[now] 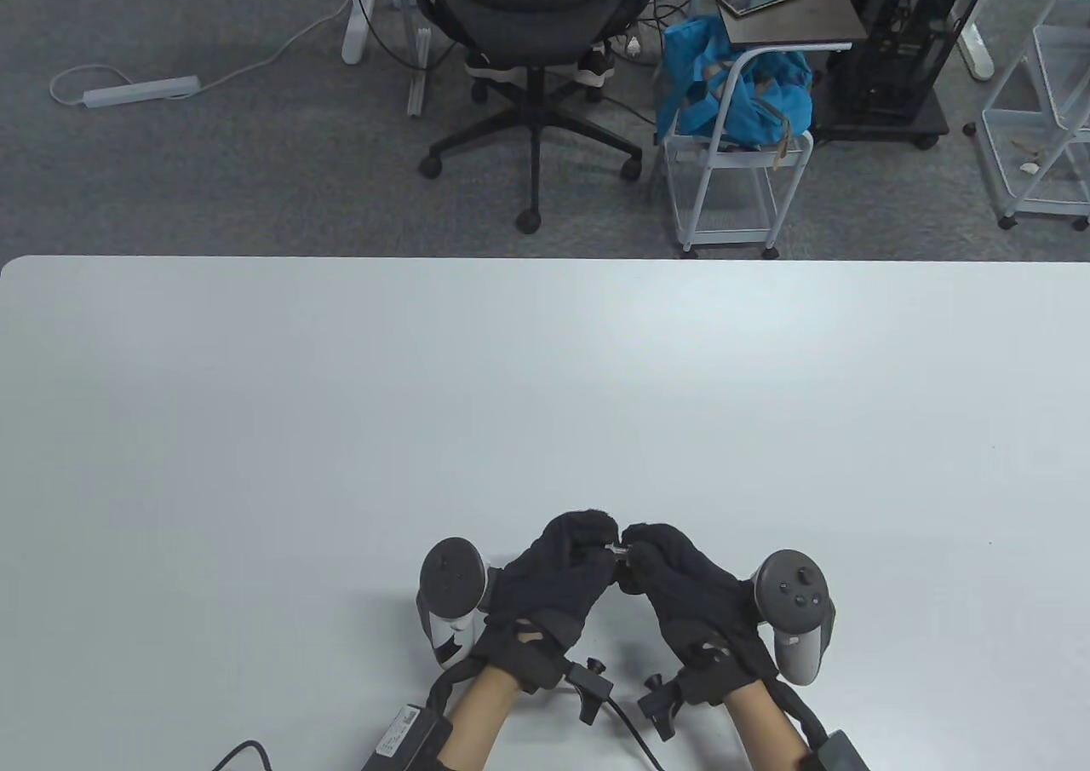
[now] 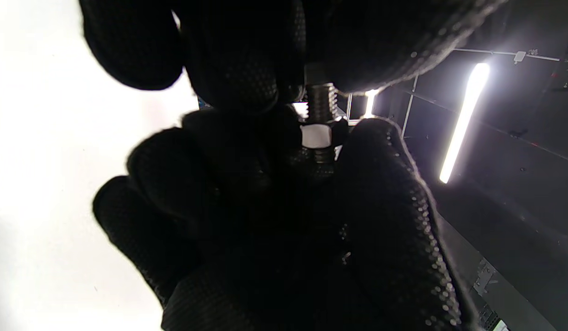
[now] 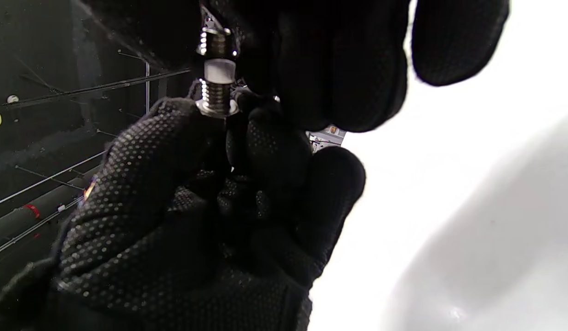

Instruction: Unscrew nut from screw

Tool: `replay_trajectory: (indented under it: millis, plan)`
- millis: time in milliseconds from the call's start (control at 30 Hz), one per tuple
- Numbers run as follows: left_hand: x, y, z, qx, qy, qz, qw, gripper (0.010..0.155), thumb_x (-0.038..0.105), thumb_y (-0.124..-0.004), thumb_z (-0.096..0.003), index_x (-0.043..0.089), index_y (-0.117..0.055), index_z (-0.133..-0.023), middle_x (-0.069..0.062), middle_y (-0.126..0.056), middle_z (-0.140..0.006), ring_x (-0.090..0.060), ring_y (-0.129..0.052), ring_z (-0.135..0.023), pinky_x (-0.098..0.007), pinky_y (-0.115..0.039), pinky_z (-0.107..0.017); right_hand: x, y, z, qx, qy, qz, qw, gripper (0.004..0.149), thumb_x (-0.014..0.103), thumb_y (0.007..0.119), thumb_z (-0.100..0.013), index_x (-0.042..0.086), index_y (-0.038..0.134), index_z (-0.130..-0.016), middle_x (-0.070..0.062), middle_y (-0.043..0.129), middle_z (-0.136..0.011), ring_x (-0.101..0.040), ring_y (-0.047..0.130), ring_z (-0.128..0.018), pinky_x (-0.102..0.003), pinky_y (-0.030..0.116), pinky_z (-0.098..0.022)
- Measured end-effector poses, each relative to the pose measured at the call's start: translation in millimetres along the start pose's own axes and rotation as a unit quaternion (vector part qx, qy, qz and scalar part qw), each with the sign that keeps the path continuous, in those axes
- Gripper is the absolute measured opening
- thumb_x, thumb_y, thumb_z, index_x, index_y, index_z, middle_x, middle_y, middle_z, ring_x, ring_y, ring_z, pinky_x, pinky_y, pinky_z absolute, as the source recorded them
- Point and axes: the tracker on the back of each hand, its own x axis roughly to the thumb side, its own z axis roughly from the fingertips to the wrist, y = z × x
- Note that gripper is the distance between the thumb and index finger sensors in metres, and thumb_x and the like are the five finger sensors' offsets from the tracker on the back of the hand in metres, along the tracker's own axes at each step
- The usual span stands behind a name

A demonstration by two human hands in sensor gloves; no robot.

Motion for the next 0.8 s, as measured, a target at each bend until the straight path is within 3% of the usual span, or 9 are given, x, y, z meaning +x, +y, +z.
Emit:
replay_trajectory:
  millis: [333,533,700,800]
  plan:
    - [-0.8,-1.4,-0.6,-0.015,0.000,-0.013,1.000,0.051,0.040,-0.084,-0.0500,0.023,-0.076,-0.097,-0.013,-0.088,-0.086,-0.027,-0.096,-0.060,-0.059,-0.079,-0.055,3.2,-2.0,-0.2,-0.013,-0.020,0.000,1.000,0.051,0.037,0.075,-0.055,0.008,0.071,-0.096,-0.012,0.090,-0.075,-0.035,0.093,-0.059,-0.061,0.076,-0.055]
    - [-0.4,0.2,0.3,-0.003,0.009,-0.006,1.000,0.048,0.038,-0.085,-0.0492,0.022,-0.078,-0.094,-0.014,-0.089,-0.084,-0.027,-0.097,-0.058,-0.058,-0.080,-0.054,6.6,-1.0,1.2,-0.001,-0.032,0.008,0.999,0.051,0.033,0.078,-0.054,0.014,0.068,-0.100,-0.012,0.082,-0.089,-0.039,0.086,-0.074,-0.063,0.071,-0.060]
    - [-0.5,-0.1,-0.1,-0.002,0.011,-0.004,1.000,0.048,0.038,-0.085,-0.0487,0.022,-0.078,-0.094,-0.015,-0.090,-0.084,-0.026,-0.097,-0.057,-0.058,-0.081,-0.053,4.2,-0.1,0.5,0.001,-0.028,0.000,1.000,0.054,0.035,0.077,-0.055,0.012,0.065,-0.102,-0.014,0.079,-0.092,-0.040,0.085,-0.075,-0.064,0.069,-0.060]
    - [-0.5,-0.4,0.0,-0.002,0.008,-0.006,1.000,0.048,0.038,-0.084,-0.0489,0.023,-0.078,-0.094,-0.014,-0.089,-0.085,-0.026,-0.097,-0.058,-0.058,-0.080,-0.054,1.0,-0.4,0.9,-0.008,-0.023,-0.014,1.000,0.060,0.045,0.072,-0.056,0.011,0.063,-0.105,-0.019,0.077,-0.094,-0.044,0.082,-0.077,-0.066,0.067,-0.059]
